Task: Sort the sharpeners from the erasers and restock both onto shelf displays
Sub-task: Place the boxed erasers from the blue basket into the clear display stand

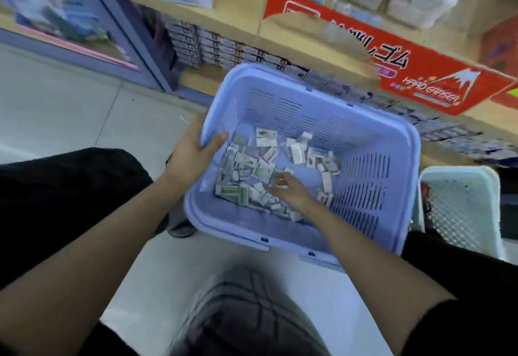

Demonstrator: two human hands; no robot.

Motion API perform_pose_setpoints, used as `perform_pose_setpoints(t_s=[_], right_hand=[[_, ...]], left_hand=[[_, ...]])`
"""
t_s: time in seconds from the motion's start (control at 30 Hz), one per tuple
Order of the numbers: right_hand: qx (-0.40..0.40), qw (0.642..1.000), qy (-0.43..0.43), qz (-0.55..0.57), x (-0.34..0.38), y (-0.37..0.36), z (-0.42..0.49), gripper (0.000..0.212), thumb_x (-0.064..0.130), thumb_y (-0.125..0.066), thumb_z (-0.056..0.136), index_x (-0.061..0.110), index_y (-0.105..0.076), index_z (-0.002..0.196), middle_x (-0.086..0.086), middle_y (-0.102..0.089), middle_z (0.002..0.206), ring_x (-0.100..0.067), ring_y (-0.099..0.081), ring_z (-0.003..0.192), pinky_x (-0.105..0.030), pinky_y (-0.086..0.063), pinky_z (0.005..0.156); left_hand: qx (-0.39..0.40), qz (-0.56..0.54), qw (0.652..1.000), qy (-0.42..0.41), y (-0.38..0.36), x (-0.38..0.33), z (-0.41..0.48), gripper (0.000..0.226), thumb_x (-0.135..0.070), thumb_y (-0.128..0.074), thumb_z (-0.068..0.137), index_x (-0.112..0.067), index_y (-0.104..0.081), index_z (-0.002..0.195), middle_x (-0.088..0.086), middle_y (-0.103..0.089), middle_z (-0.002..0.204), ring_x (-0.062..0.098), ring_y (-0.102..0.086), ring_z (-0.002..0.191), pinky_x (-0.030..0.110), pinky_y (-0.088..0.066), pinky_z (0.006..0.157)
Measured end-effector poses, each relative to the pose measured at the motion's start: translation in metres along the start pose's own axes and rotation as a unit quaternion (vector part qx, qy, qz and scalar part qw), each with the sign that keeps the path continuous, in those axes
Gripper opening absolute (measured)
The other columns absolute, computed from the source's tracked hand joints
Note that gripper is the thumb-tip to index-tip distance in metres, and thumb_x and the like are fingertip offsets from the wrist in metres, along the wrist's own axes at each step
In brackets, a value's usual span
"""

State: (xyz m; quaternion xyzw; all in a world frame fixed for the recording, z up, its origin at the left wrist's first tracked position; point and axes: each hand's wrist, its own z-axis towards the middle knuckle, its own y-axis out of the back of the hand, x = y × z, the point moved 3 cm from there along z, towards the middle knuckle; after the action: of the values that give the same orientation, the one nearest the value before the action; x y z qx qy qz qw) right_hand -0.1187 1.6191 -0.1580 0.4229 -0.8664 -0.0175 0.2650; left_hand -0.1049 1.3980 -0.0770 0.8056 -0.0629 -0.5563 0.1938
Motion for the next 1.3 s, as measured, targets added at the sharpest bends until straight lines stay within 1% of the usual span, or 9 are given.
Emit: perform_pose_setpoints(t_s=[0.1,0.23,0.37,0.63,0.77,0.87,1.0,1.17,1.3], right_hand=[[0.040,0.997,0.016,0.062,0.009,-0.026,0.029,0.061,0.019,-0.065,0.089,0.013,-0.036,0.142,-0.013,-0.038,0.140,-0.024,-0.042,0.125,-0.033,-0.041,0.100],[0.046,0.998,0.038,-0.004,0.022,-0.064,0.054,0.086,0.038,-0.075,0.078,0.022,-0.026,0.147,-0.006,-0.018,0.151,-0.027,-0.027,0.138,-0.035,-0.030,0.110],[0.051,0.989,0.025,-0.137,0.018,-0.079,0.066,0.097,0.051,-0.076,0.071,0.025,-0.021,0.146,-0.015,-0.015,0.152,-0.041,-0.021,0.138,-0.049,-0.027,0.111],[0.014,0.986,0.112,-0.120,0.011,-0.078,0.064,0.045,0.020,-0.078,0.075,0.014,-0.055,0.113,-0.016,-0.051,0.120,-0.029,-0.051,0.109,-0.031,-0.043,0.086],[-0.005,0.996,0.085,-0.018,0.006,-0.064,0.062,0.026,0.002,-0.078,0.072,0.012,-0.060,0.089,-0.004,-0.055,0.106,-0.022,-0.053,0.105,-0.021,-0.035,0.073],[-0.019,0.992,0.067,0.104,0.007,-0.051,0.048,0.031,-0.002,-0.078,0.071,0.018,-0.055,0.071,-0.002,-0.057,0.095,-0.020,-0.054,0.096,-0.020,-0.042,0.076],[-0.022,0.981,0.078,0.174,0.021,-0.026,0.010,0.027,-0.002,-0.077,0.073,0.015,-0.056,0.077,-0.002,-0.058,0.096,-0.013,-0.056,0.081,-0.011,-0.041,0.051],[-0.038,0.969,0.152,0.193,0.057,0.022,-0.051,0.023,0.000,-0.074,0.077,0.009,-0.056,0.088,0.005,-0.056,0.090,-0.015,-0.054,0.086,-0.015,-0.046,0.065],[-0.048,0.962,0.212,0.162,0.087,0.058,-0.114,0.023,0.005,-0.076,0.076,0.011,-0.057,0.087,0.001,-0.055,0.083,-0.008,-0.057,0.070,-0.023,-0.046,0.063]], left_hand=[[0.010,0.007,1.000,-0.007,0.001,0.006,0.004,0.040,-0.030,-0.057,0.094,-0.016,-0.046,0.129,-0.006,-0.057,0.093,0.023,-0.055,0.081,0.032,-0.047,0.069],[-0.012,0.008,1.000,-0.004,-0.001,0.005,0.004,0.035,-0.030,-0.059,0.092,-0.018,-0.049,0.124,-0.014,-0.055,0.086,0.001,-0.053,0.069,0.011,-0.039,0.058],[-0.026,-0.001,0.999,0.019,-0.001,0.007,0.004,0.028,-0.031,-0.060,0.091,-0.025,-0.050,0.116,-0.014,-0.055,0.082,0.000,-0.053,0.068,0.012,-0.039,0.057],[-0.024,-0.016,0.999,0.039,-0.002,0.006,0.002,0.025,-0.030,-0.061,0.091,-0.024,-0.048,0.112,-0.012,-0.054,0.079,0.000,-0.051,0.062,0.012,-0.040,0.055],[-0.017,-0.025,0.999,0.035,-0.002,0.002,0.001,0.024,-0.028,-0.060,0.092,-0.023,-0.047,0.112,-0.011,-0.052,0.077,-0.002,-0.051,0.057,0.011,-0.039,0.051],[-0.014,-0.017,0.999,0.028,-0.001,-0.003,0.000,0.022,-0.029,-0.059,0.092,-0.022,-0.047,0.110,-0.008,-0.050,0.075,0.000,-0.048,0.053,0.011,-0.038,0.048],[-0.012,0.016,0.999,0.033,0.001,-0.009,-0.002,0.026,-0.032,-0.059,0.091,-0.018,-0.046,0.109,-0.006,-0.050,0.073,0.001,-0.048,0.049,0.013,-0.037,0.044],[-0.044,0.119,0.992,0.007,0.008,-0.024,-0.008,0.053,-0.036,-0.061,0.089,-0.007,-0.043,0.130,0.012,-0.044,0.122,0.022,-0.050,0.105,0.023,-0.039,0.082],[-0.044,0.131,0.985,-0.102,0.009,-0.081,-0.023,0.050,-0.033,-0.061,0.090,-0.008,-0.045,0.130,0.010,-0.046,0.125,0.021,-0.044,0.118,0.020,-0.033,0.092]])
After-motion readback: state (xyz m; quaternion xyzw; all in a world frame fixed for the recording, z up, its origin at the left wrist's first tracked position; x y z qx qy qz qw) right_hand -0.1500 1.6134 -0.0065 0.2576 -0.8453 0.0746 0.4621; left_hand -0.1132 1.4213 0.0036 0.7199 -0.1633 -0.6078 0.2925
